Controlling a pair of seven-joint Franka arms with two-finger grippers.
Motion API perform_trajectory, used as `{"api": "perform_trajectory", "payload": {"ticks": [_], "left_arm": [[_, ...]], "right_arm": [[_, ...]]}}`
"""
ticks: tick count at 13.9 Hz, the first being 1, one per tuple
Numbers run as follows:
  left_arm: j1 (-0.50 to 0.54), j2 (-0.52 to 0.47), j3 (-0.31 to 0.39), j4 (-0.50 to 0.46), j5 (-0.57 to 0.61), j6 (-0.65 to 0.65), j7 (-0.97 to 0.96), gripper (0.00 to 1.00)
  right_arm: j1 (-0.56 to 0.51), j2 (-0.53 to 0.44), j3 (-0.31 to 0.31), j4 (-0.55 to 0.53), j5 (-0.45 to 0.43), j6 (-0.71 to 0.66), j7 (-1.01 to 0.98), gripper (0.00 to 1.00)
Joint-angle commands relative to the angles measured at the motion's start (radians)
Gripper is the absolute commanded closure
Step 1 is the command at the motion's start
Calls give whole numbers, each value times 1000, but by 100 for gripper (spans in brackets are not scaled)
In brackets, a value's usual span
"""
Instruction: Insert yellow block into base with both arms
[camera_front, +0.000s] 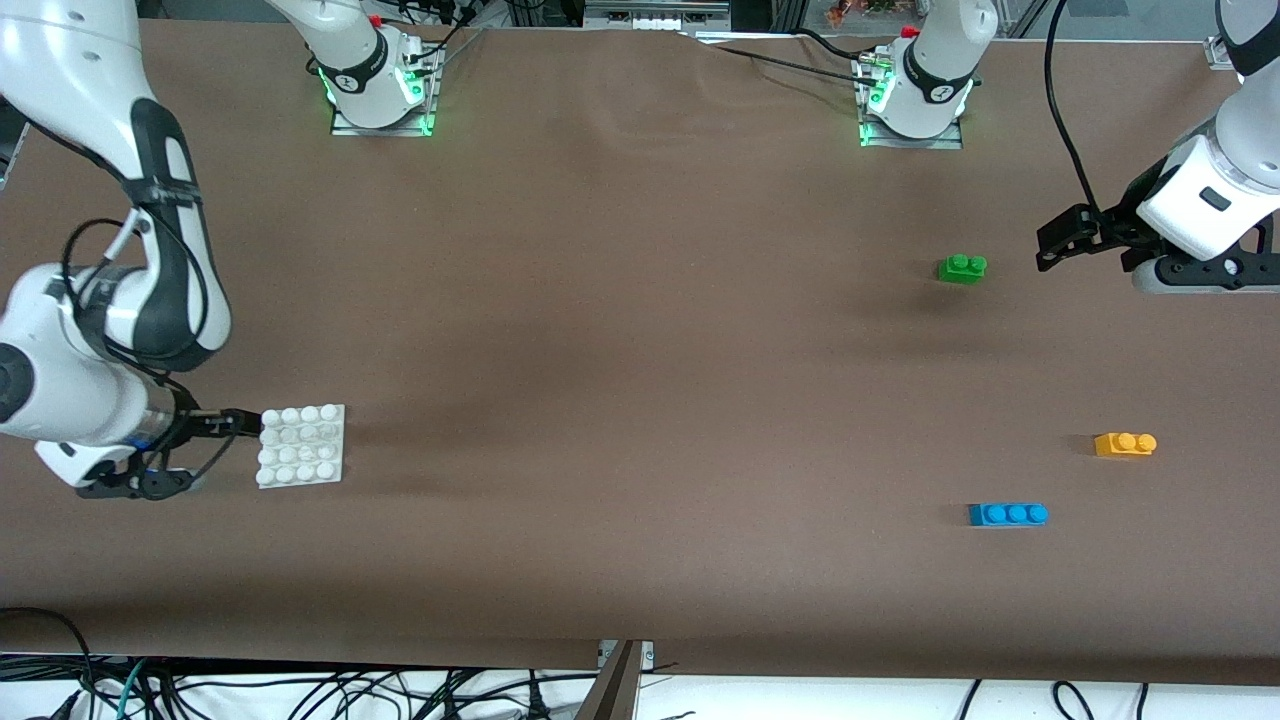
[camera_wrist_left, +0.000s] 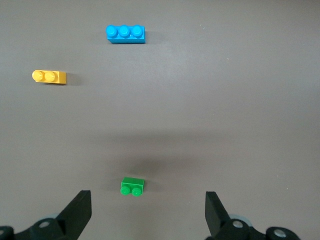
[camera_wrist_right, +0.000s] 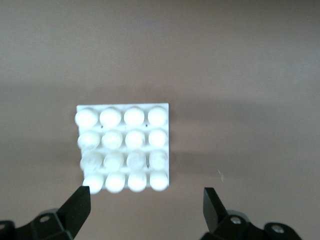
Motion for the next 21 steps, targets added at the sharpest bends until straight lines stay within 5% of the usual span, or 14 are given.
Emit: {"api": "perform_trajectory", "payload": {"ticks": [1,21], "left_arm": [[1,19,1,37,-8,-27,-1,0],[4,21,1,38,-9,-27,-1,0]], "right_arm": [[0,49,4,3,41,54,8,0],[17,164,5,-43,62,212,32,0]]}}
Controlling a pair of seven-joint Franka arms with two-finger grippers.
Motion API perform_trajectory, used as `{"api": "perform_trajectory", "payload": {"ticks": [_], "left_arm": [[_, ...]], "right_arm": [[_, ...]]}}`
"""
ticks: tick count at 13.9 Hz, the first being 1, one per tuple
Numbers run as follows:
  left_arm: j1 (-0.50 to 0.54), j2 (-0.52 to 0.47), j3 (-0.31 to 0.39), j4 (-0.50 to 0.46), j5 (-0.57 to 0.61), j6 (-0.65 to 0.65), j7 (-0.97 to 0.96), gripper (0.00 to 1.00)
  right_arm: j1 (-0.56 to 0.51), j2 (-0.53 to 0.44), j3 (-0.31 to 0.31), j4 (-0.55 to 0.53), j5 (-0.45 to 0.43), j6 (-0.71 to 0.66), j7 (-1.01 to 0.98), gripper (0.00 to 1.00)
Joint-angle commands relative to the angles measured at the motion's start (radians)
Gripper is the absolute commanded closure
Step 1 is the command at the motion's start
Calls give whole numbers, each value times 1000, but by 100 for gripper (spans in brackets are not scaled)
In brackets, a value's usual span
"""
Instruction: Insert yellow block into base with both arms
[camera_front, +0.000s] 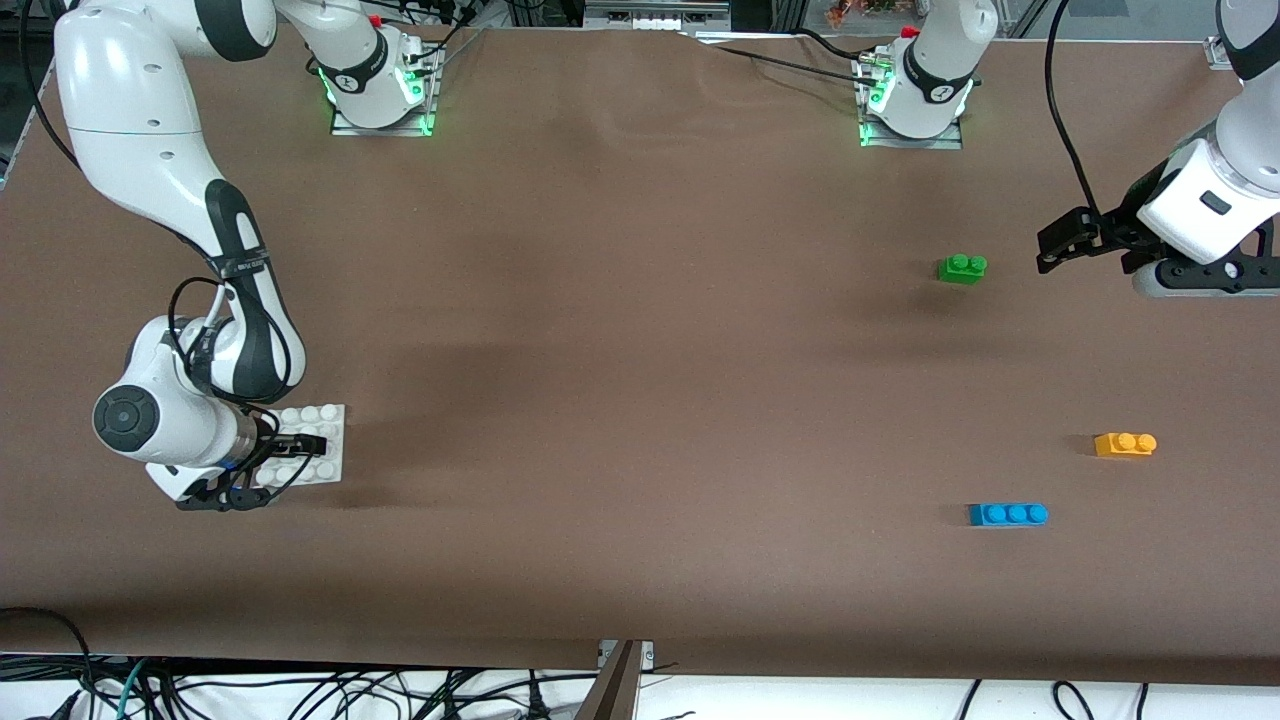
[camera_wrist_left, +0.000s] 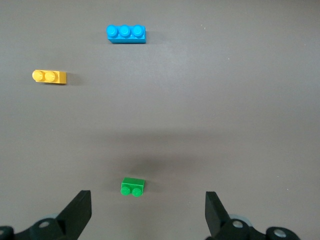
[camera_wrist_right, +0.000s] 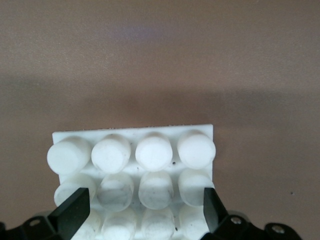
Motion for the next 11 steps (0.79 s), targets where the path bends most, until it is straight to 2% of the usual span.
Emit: {"api": "perform_trajectory", "payload": {"ticks": [1,4,8,11], "left_arm": [[3,15,0,35,-9,-27,0,0],[3,15,0,35,-9,-27,0,0],[3,15,0,35,-9,-27,0,0],[3,15,1,35,-9,-27,0,0]], "right_arm": [[-1,7,0,-19,11,28,2,0],[0,7,1,-19,15,28,8,0],[3,9,38,-19,61,30,10,0],[42,27,46,-19,78,60,10,0]]}}
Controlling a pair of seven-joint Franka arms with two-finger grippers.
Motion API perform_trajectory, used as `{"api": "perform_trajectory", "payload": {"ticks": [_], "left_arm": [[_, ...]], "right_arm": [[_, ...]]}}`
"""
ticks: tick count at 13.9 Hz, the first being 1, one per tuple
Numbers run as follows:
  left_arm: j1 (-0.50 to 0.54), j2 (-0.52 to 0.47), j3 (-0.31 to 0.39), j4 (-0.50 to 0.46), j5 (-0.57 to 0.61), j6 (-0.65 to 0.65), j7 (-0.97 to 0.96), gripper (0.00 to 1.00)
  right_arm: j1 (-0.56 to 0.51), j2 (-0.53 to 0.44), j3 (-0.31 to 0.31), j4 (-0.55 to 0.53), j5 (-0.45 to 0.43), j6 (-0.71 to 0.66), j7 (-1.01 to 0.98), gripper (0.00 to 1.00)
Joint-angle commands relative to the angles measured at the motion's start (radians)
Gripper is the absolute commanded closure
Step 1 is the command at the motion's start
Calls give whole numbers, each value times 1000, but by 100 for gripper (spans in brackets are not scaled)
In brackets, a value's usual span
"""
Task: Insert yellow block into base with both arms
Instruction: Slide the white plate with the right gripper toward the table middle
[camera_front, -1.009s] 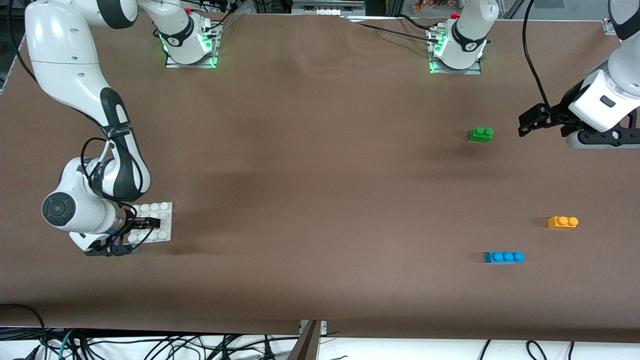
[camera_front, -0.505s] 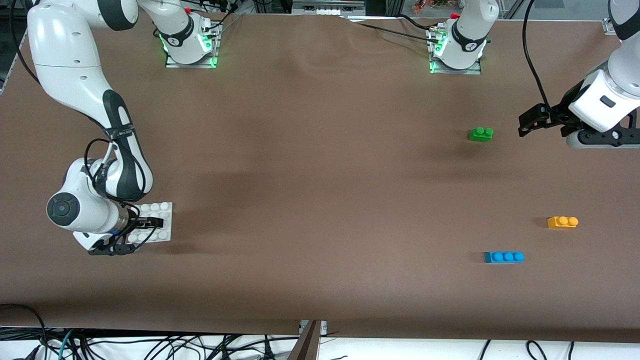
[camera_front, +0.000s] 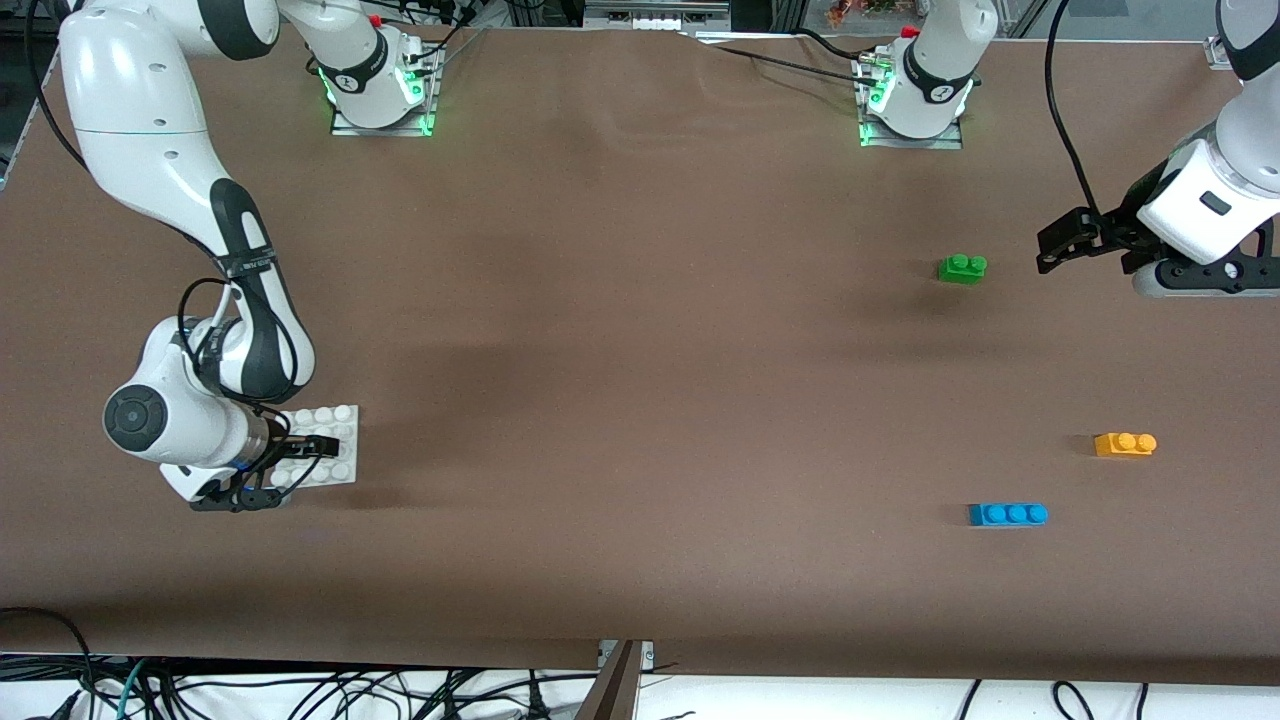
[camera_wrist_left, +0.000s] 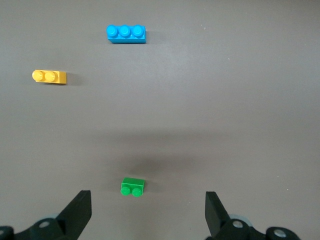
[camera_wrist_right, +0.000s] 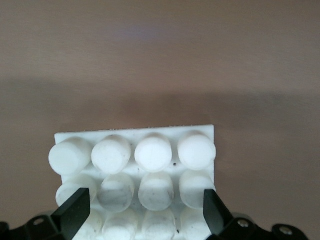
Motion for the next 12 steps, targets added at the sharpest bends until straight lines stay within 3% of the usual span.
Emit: {"api": "perform_trajectory", "payload": {"ticks": [1,5,12], "left_arm": [[3,14,0,34,-9,-27,0,0],[3,14,1,34,-9,-27,0,0],[3,14,1,34,-9,-27,2,0]], "right_arm": [[43,29,15,-17,50,55,8,0],[135,54,15,-17,76,99,20,0],[308,86,14,-8,71,164,299,0]]}}
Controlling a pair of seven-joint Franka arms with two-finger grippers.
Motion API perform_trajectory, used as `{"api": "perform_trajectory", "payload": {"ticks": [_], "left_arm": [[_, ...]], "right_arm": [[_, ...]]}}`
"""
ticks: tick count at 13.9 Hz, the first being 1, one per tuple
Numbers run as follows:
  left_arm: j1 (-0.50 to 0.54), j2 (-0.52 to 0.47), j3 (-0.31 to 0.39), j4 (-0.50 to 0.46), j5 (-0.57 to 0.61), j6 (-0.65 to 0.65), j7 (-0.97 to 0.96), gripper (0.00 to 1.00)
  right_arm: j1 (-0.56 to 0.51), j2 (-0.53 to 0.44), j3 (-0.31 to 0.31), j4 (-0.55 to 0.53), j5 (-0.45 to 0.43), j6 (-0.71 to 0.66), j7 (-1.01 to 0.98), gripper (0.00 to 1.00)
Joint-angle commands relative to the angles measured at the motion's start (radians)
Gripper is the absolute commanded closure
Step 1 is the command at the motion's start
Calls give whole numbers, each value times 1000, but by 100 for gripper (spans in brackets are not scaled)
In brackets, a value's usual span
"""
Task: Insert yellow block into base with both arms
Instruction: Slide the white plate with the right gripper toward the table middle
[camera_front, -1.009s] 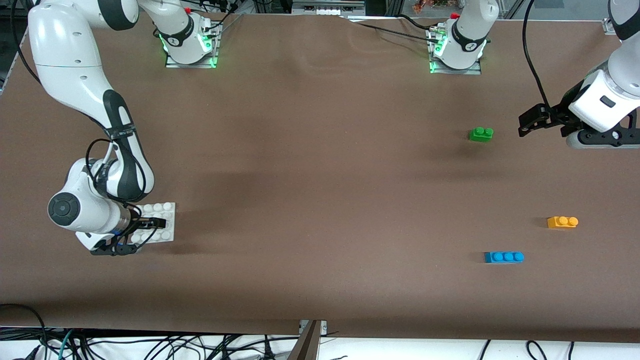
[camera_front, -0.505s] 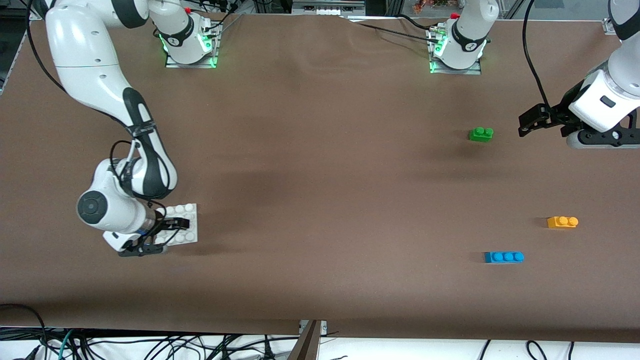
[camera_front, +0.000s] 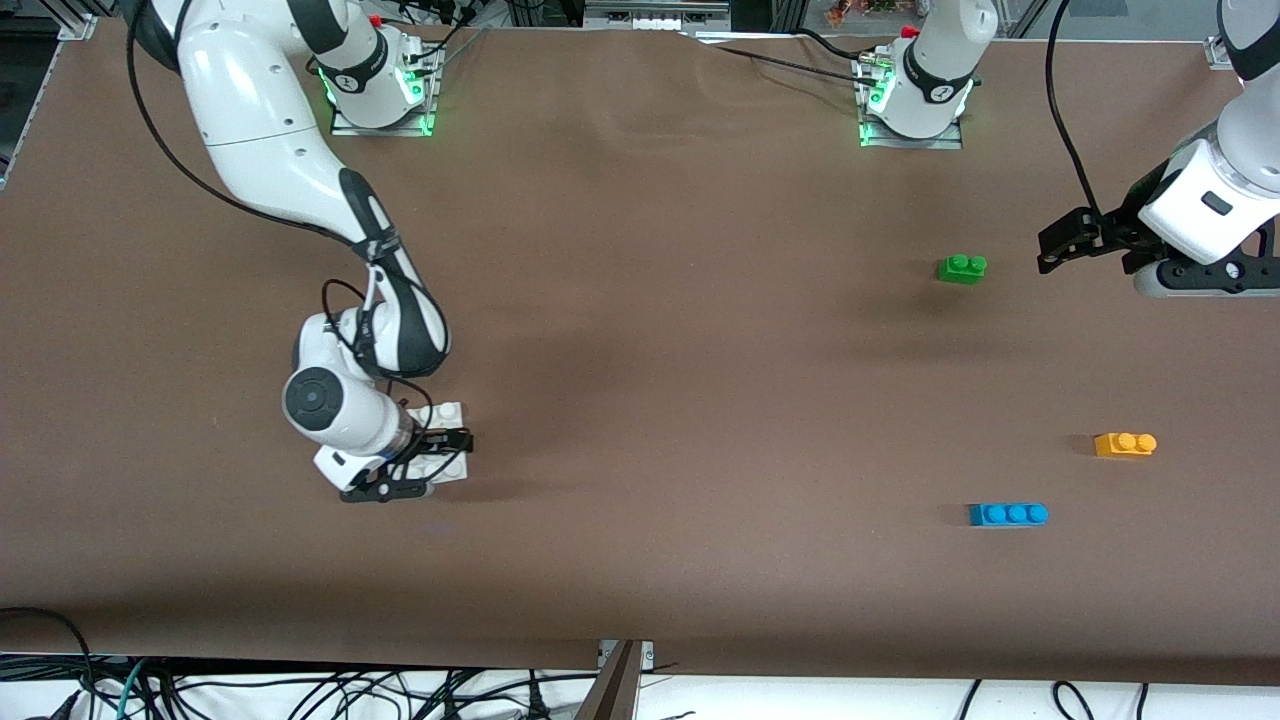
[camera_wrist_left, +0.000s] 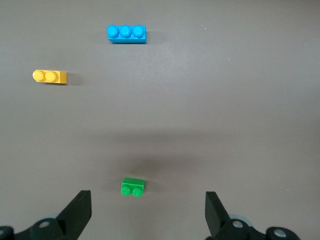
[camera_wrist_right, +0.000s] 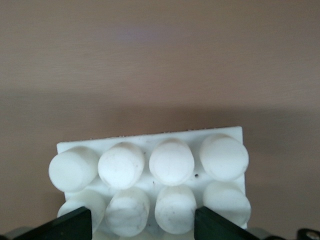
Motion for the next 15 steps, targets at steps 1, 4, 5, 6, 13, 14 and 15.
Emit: {"api": "perform_trajectory", "payload": {"ticks": [1,4,5,6,13,14,15], "left_arm": [[3,14,0,34,-9,-27,2,0],[5,14,0,34,-9,-27,2,0],[5,14,0,34,-9,-27,2,0],[5,14,0,34,-9,-27,2,0],[5,14,0,34,-9,-27,2,0],[5,14,0,34,-9,-27,2,0],[5,14,0,34,-9,-27,2,0]], "right_arm": [[69,38,3,1,18,29,100,0],[141,38,3,8,16,38,214,0],[165,40,3,12,18,56,243,0],[191,40,3,12,18,66,280,0],[348,94,3,126,16,92,527,0],[360,98,3,130,16,107,542,0],[372,101,3,133,16,124,549,0]]}}
